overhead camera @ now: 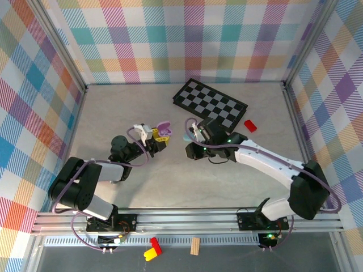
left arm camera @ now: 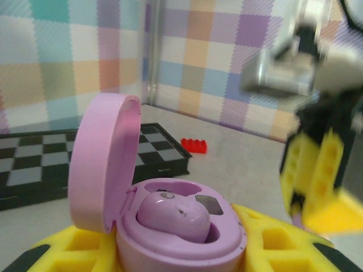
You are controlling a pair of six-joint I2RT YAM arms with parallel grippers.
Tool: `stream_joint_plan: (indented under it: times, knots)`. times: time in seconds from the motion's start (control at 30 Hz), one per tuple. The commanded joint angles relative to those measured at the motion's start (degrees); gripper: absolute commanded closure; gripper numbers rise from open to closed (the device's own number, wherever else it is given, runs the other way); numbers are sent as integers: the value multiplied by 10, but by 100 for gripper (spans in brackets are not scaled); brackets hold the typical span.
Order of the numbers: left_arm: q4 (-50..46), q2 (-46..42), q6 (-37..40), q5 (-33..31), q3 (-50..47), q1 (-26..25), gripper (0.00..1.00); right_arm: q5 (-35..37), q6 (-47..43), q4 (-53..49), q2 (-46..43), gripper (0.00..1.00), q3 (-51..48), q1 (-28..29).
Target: Insert wireless bluetooth earbuds into charging case
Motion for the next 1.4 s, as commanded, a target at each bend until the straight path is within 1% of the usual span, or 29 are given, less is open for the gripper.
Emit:
stream_joint_plan:
  times: [0.0, 0.17, 0.33, 0.43, 1.1, 1.37]
  knots:
    - [23, 15, 7, 39, 12, -20, 72, 25, -65, -37, -24, 77, 30, 4]
    - [23, 43, 4, 55, 36, -59, 72, 56, -125, -19, -53, 77, 41, 5]
    - [25, 72, -11, 99, 60, -79, 72, 54, -162, -5, -58, 76, 45, 4]
    - [26, 81, -12, 108, 67, -87, 72, 49, -175, -2, -55, 76, 46, 4]
    - [27, 96, -23, 144, 91, -103, 71, 34, -189, 23, -23, 76, 47, 4]
    - [28, 94, -21, 142, 90, -103, 71, 39, -191, 24, -17, 76, 42, 3]
